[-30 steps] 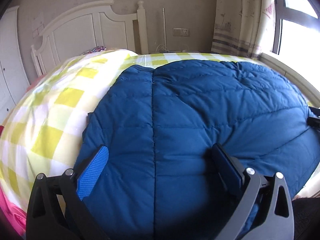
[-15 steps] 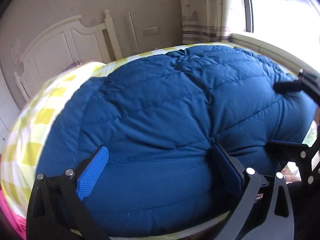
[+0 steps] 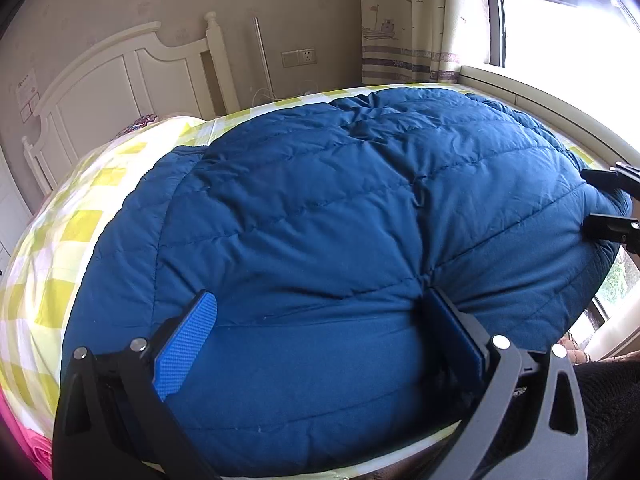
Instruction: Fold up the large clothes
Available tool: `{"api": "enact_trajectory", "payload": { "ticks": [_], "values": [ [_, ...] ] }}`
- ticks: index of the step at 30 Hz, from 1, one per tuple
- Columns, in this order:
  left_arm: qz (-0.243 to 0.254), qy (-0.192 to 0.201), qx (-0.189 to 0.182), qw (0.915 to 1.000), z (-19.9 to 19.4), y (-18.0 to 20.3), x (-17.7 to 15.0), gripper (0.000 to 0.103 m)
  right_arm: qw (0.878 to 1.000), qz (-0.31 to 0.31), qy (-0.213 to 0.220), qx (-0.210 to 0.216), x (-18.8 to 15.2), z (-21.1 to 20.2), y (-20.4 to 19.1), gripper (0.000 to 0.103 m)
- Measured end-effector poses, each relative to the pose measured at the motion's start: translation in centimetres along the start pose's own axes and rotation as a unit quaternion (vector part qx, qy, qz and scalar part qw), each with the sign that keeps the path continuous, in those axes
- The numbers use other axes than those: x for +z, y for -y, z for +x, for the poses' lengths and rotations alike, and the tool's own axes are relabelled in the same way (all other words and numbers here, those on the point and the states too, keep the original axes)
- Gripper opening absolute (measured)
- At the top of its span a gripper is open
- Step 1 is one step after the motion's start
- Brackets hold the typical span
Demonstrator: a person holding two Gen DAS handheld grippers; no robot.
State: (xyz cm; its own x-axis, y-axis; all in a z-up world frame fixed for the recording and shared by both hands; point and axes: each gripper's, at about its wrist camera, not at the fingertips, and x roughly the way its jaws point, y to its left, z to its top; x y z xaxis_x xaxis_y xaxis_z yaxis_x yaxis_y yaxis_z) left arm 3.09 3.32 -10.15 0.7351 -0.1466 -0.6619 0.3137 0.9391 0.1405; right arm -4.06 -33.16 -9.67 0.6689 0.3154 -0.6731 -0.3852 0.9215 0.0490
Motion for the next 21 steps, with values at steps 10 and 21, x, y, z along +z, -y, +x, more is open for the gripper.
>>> {"api": "enact_trajectory", "payload": {
  "ticks": [10,21],
  "values": [
    [0.001,0.0,0.0,1.0,0.0,-0.1,-0.1,0.101,0.999,0.004,-0.001,-0.04,1.1,-1.1,-0.6,0.099],
    [-0.036,0.033,0.04,0.998,-3.0,-3.0,0.6,0.101,0.997,0.058,0.041,-0.028,0.9,-4.9,2.2,0.099]
  ]
}}
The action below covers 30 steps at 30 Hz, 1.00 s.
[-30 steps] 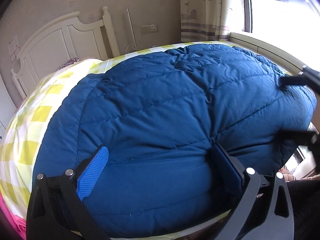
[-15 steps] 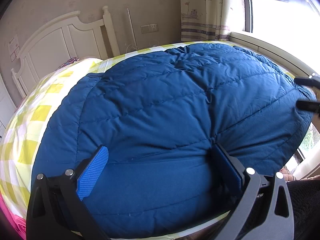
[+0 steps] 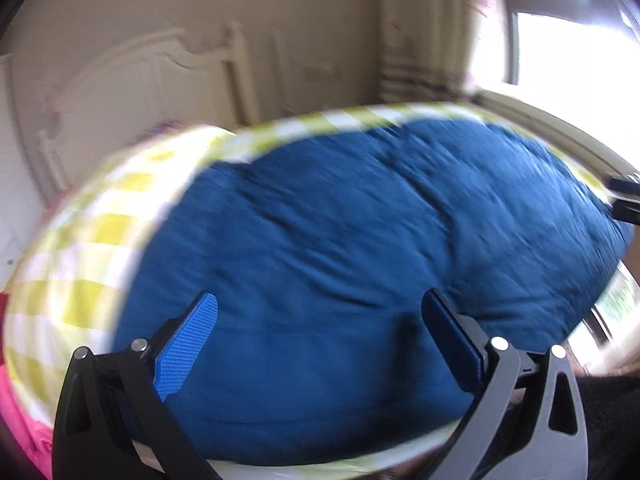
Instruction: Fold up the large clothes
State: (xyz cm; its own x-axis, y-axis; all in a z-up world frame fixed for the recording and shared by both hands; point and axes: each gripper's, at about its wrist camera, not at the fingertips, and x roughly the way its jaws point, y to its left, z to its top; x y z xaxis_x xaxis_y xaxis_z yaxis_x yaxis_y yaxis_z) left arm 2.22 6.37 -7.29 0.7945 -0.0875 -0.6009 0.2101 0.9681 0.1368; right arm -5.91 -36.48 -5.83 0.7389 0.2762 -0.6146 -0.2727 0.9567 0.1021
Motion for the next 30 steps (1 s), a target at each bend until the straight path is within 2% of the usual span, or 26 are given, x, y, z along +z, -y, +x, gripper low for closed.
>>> {"api": "enact_trajectory", "payload": {
  "ticks": [2,5,6,7,9,12,17,21,24,27,30],
  "values": [
    [-0.032,-0.003,0.012,0.9994,-0.1,-2.3,0.2,0.101,0.999,0.033,0.01,0.002,-0.5,-1.3,1.7,0.099],
    [-0.074,-0.051,0.01,0.9959,2.1,-4.9,-0.8,0.101,0.994,0.109,0.014,0.013,-2.5,-2.8,4.9,0.099],
    [-0.072,-0.054,0.005,0.9959,2.6,-5.1,-1.4,0.101,0.99,0.141,0.013,0.022,-3.7,-3.3,6.0,0.099],
    [-0.054,-0.037,0.012,0.9978,2.7,-4.7,-1.9,0.101,0.986,0.162,0.011,0.029,-4.5,-3.5,6.8,0.099],
    [-0.037,-0.032,0.033,0.9983,2.9,-3.8,-2.1,0.101,0.977,0.208,0.0,0.053,-6.7,-3.5,8.1,0.099],
    [-0.036,-0.035,0.046,0.9977,3.2,-3.3,-1.8,0.101,0.964,0.247,-0.002,0.102,-8.6,-3.0,8.3,0.099],
    [-0.037,-0.038,0.042,0.9977,3.2,-3.5,-1.8,0.101,0.955,0.249,0.007,0.161,-8.1,-1.2,6.6,0.098],
    [-0.038,-0.037,0.04,0.9978,3.2,-3.8,-2.0,0.101,0.948,0.259,-0.006,0.184,-7.1,0.9,5.4,0.098],
    [-0.039,-0.034,0.038,0.9979,3.2,-3.8,-2.1,0.101,0.954,0.244,-0.008,0.175,-6.9,1.1,4.6,0.098],
    [-0.039,-0.03,0.038,0.998,3.1,-3.8,-2.2,0.101,0.963,0.218,0.011,0.158,-5.4,1.7,3.7,0.098],
    [-0.039,-0.029,0.035,0.9982,3.0,-3.8,-2.2,0.101,0.965,0.229,-0.019,0.127,-3.4,4.4,3.5,0.098]
  ]
}}
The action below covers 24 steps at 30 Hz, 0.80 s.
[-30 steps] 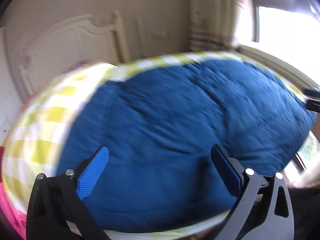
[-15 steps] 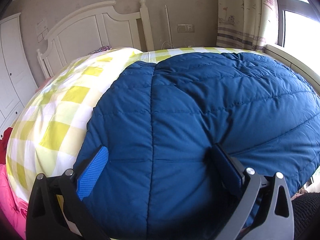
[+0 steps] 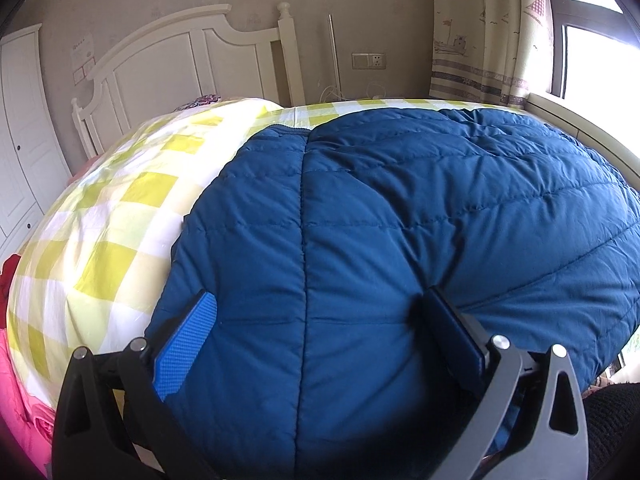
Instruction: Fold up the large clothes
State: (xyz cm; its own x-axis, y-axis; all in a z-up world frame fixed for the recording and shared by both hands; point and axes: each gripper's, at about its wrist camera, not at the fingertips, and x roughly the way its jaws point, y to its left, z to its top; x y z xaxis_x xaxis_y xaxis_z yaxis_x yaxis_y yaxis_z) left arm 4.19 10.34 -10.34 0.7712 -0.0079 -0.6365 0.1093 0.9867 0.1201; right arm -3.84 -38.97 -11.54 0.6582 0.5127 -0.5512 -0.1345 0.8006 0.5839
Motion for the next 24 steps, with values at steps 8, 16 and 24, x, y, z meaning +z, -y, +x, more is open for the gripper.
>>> {"api": "enact_trajectory", "payload": {
  "ticks": [8,16,24],
  "values": [
    [0.023,0.001,-0.026,0.9994,-2.4,1.4,4.3,0.1,0.996,0.062,0.06,-0.013,3.9,3.0,-0.3,0.056],
    [0.049,-0.038,0.024,0.9978,7.3,8.2,17.5,0.1,0.993,-0.011,0.12,-0.005,3.7,-0.2,-3.7,0.036],
    [0.053,-0.119,0.005,0.9915,16.3,10.4,19.6,0.096,0.991,-0.067,0.116,-0.016,3.9,-2.0,-6.0,0.036]
  ]
}}
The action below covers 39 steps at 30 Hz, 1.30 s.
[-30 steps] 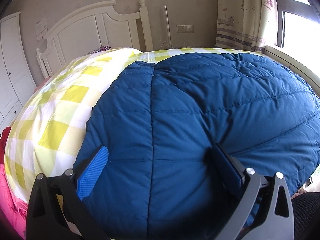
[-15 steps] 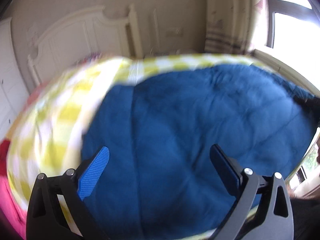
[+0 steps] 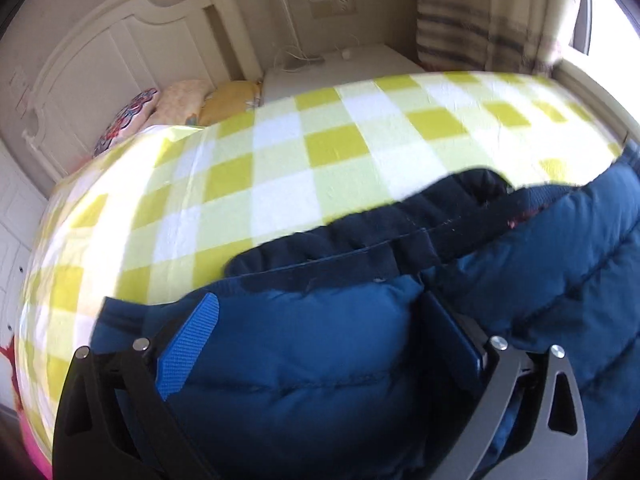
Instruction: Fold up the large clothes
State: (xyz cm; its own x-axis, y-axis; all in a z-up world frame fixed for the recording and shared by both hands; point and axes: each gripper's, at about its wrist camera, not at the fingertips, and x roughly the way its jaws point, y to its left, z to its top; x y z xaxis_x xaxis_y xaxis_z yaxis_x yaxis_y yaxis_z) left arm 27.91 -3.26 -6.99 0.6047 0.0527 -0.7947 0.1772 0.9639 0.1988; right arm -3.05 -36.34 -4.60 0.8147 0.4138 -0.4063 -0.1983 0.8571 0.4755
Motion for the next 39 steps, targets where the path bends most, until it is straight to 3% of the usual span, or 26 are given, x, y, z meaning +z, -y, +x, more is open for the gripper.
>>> {"api": "enact_trajectory", "payload": {
  "ticks": [1,5,7,10,12,14,15,16,18,21,23,26,27,28,29,30,31,33,34,36,39],
  "values": [
    [-0.011,0.017,-0.001,0.9998,-1.6,-0.6,-0.6,0.09,1.0,-0.006,0.0,-0.001,0.1,-0.1,-0.3,0.036],
    [-0.003,0.107,-0.058,0.9925,-10.3,-1.8,-6.8,0.094,0.999,-0.039,0.008,-0.006,0.9,0.2,-1.6,0.036],
    [0.042,0.114,-0.056,0.991,-12.6,-0.8,-11.9,0.097,0.998,-0.057,0.014,-0.006,1.4,0.1,-2.8,0.036],
    [0.105,0.091,-0.071,0.9878,-12.4,1.6,-18.8,0.097,0.996,-0.083,0.022,-0.001,2.1,0.1,-5.1,0.036],
    [0.123,0.133,-0.05,0.9822,-13.6,1.3,-22.0,0.097,0.993,-0.119,0.025,0.005,2.7,0.4,-8.0,0.036],
    [0.1,0.132,-0.1,0.9811,-15.4,-1.5,-23.0,0.097,0.984,-0.175,0.032,0.005,3.0,0.9,-11.6,0.036],
    [0.062,0.146,-0.12,0.98,-16.5,-4.2,-23.2,0.097,0.978,-0.205,0.034,0.009,3.1,1.1,-13.6,0.036],
    [0.015,0.173,-0.126,0.9767,-17.9,-7.6,-23.4,0.097,0.973,-0.229,0.036,0.012,3.1,1.5,-15.3,0.036],
    [-0.069,0.216,-0.103,0.9684,-20.2,-14.4,-24.0,0.097,0.957,-0.287,0.037,0.023,2.7,2.7,-19.6,0.036],
    [-0.198,0.252,-0.019,0.9472,-22.8,-24.3,-25.9,0.097,0.92,-0.389,0.022,0.049,-0.3,5.9,-27.6,0.036],
    [-0.244,0.26,0.005,0.9342,-24.0,-28.1,-27.4,0.097,0.887,-0.458,0.004,0.059,-3.7,8.3,-32.1,0.036],
    [-0.269,0.264,0.026,0.9256,-24.8,-30.8,-29.1,0.097,0.812,-0.576,-0.062,0.065,-11.8,12.7,-37.2,0.036],
    [-0.268,0.261,0.027,0.9272,-24.8,-31.0,-29.3,0.097,0.771,-0.624,-0.113,0.053,-16.0,15.1,-38.1,0.04],
    [-0.264,0.257,0.026,0.9291,-24.8,-30.9,-29.4,0.097,0.743,-0.658,-0.117,0.038,-19.1,15.4,-38.8,0.044],
    [-0.256,0.252,0.02,0.933,-24.5,-30.7,-29.3,0.097,0.704,-0.705,-0.081,0.006,-22.0,15.8,-39.0,0.044],
    [-0.244,0.247,0.011,0.9378,-24.0,-30.4,-28.8,0.097,0.684,-0.727,-0.064,-0.012,-23.2,16.1,-39.2,0.046],
    [-0.233,0.244,0.005,0.9412,-23.8,-29.9,-28.4,0.097,0.685,-0.725,-0.066,-0.014,-23.2,16.2,-39.2,0.049],
    [-0.193,0.242,-0.018,0.9507,-22.8,-28.4,-26.3,0.098,0.718,-0.691,-0.091,0.001,-21.5,16.5,-39.2,0.054],
    [-0.178,0.242,-0.026,0.9537,-22.2,-27.8,-24.9,0.099,0.722,-0.686,-0.091,0.002,-21.1,16.5,-39.3,0.058],
    [-0.132,0.24,-0.046,0.9605,-21.6,-26.4,-21.6,0.099,0.714,-0.695,-0.082,0.003,-21.8,15.8,-39.4,0.062],
    [-0.078,0.23,-0.083,0.9666,-20.1,-24.1,-15.7,0.1,0.69,-0.721,-0.057,-0.003,-23.0,15.3,-38.9,0.07]
  ]
}}
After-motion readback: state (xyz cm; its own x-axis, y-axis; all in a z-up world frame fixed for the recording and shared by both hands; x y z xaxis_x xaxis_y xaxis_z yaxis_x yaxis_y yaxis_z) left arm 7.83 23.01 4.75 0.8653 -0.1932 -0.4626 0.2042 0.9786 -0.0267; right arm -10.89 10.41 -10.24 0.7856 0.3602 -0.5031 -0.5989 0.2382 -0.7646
